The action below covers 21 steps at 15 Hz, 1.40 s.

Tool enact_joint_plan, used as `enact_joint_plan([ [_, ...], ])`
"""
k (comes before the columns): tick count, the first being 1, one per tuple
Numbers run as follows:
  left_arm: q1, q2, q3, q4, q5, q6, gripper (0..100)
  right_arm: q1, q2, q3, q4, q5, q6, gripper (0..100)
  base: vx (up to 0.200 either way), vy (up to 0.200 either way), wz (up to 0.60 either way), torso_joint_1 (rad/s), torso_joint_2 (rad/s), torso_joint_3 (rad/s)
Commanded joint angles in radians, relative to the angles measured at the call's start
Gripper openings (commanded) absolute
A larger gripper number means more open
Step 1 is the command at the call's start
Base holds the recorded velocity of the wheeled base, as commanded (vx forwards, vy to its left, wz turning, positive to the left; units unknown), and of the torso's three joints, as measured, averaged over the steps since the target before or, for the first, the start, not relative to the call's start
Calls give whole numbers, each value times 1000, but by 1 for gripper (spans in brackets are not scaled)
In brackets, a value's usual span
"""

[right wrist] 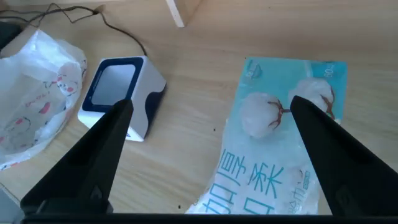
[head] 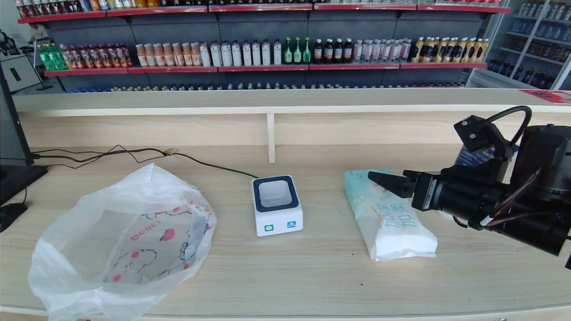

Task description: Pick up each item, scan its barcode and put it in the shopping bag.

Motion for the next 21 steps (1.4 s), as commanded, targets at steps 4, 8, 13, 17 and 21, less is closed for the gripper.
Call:
enact_joint_plan([
  [4, -1, 0, 0, 0, 0, 0, 100, -42, -48, -184, 462, 12, -17, 100, 0, 0, 0, 0, 0, 0],
  [8, -1, 0, 0, 0, 0, 0, 100, -40, -17, -220, 588, 12, -49, 100, 0, 0, 0, 0, 0, 0],
  [13, 1, 0, 0, 0, 0, 0, 100, -66, 36, -219, 595, 10, -121, 100, 0, 0, 0, 0, 0, 0],
  [17, -1, 0, 0, 0, 0, 0, 100, -75, 82, -227, 594, 6, -207, 100, 0, 0, 0, 0, 0, 0],
  [21, 1, 0, 0, 0, 0, 0, 100, -72, 125, -251, 589, -20, -248, 100, 0, 0, 0, 0, 0, 0],
])
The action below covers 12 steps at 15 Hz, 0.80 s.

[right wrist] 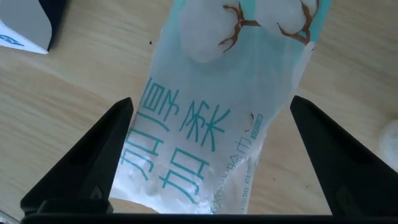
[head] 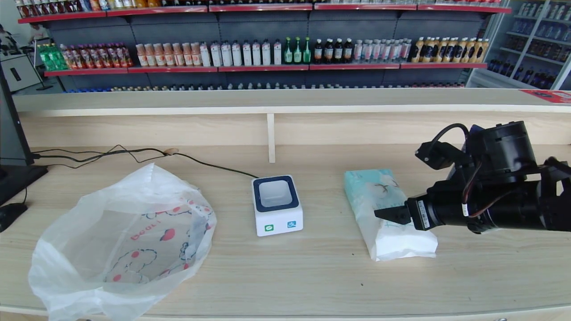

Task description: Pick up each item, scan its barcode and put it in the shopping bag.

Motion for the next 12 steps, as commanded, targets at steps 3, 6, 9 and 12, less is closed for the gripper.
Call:
enact_joint_plan([
  [3, 0, 0, 0, 0, 1, 0, 100, 1, 49, -26, 5, -27, -1, 100, 0, 0, 0, 0, 0, 0],
  [6, 0, 0, 0, 0, 1, 0, 100, 3, 66, -18, 3, -50, -3, 100, 0, 0, 0, 0, 0, 0],
  [9, 0, 0, 0, 0, 1, 0, 100, 9, 81, -26, -5, -88, -26, 100, 0, 0, 0, 0, 0, 0],
  [12, 0, 0, 0, 0, 1, 0, 100, 33, 97, -27, -6, -111, -26, 100, 0, 0, 0, 0, 0, 0],
])
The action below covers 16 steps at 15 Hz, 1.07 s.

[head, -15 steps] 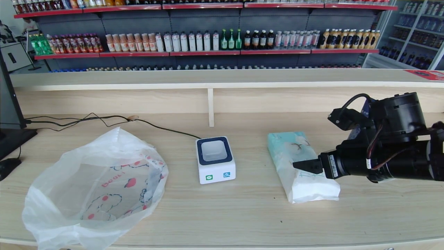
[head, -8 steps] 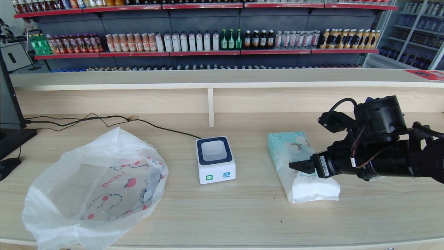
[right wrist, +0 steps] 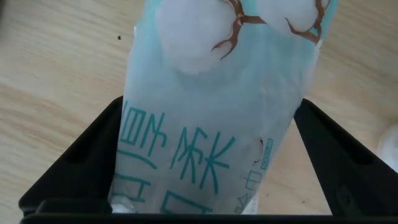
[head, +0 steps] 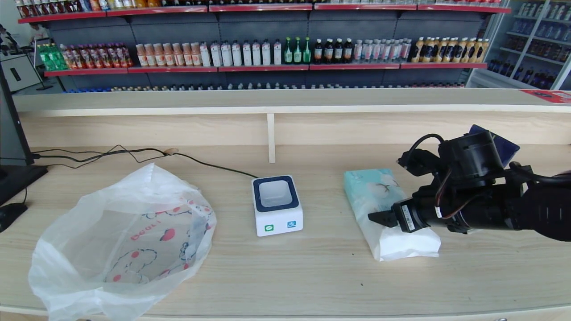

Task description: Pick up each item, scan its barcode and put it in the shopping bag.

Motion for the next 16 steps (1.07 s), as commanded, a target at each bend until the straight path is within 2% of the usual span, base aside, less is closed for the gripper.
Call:
enact_joint_plan([
  [1, -1, 0, 0, 0, 0, 0, 100, 10, 11, 5, 0, -1, -2, 100, 0, 0, 0, 0, 0, 0],
  [5, -1, 0, 0, 0, 0, 0, 100, 28, 28, -12, 0, -35, 1, 100, 0, 0, 0, 0, 0, 0],
  [10, -1, 0, 0, 0, 0, 0, 100, 25, 85, -94, 0, -40, -2, 100, 0, 0, 0, 0, 0, 0],
  [15, -1, 2, 0, 0, 0, 0, 100, 27, 129, -94, 2, -41, -2, 100, 0, 0, 0, 0, 0, 0],
  [16, -1, 0, 0, 0, 0, 0, 100, 27, 131, -96, 2, -41, 0, 0, 0, 0, 0, 0, 0, 0],
])
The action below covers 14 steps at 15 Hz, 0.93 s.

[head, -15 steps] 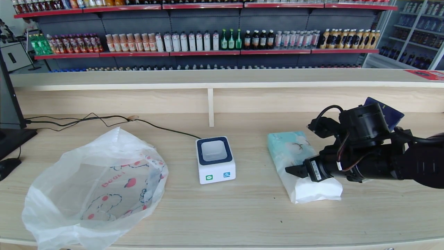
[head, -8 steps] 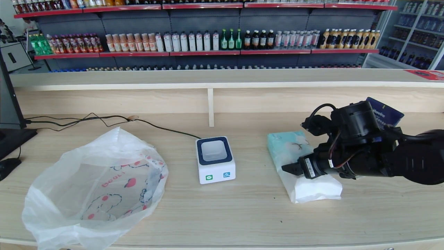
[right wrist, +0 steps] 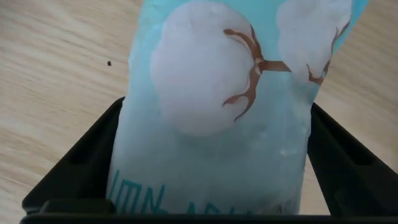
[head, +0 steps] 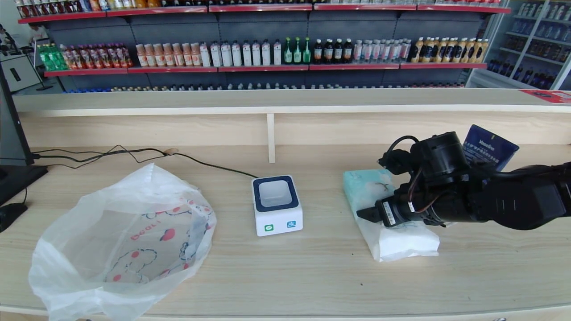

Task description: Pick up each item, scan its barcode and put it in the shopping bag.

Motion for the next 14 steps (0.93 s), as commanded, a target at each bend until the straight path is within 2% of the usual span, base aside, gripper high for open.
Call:
enact_joint_plan([
  [1, 0, 0, 0, -1, 0, 0, 100, 1, 21, -2, 1, 0, -2, 0, 0, 0, 0, 0, 0, 0],
  [4, 0, 2, 0, -1, 0, 0, 100, -1, 20, -5, 1, 4, 5, 0, 0, 0, 0, 0, 0, 0],
  [6, 0, 0, 0, -1, 0, 0, 100, -2, 13, 38, -90, 24, 8, 0, 0, 0, 0, 0, 0, 0],
  [10, 0, 0, 0, -1, 0, 0, 100, -1, -7, 137, -361, 76, 5, 0, 0, 0, 0, 0, 0, 0],
  [14, 0, 0, 0, -1, 0, 0, 100, 1, -77, 153, -393, 76, 2, 0, 0, 0, 0, 0, 0, 0],
])
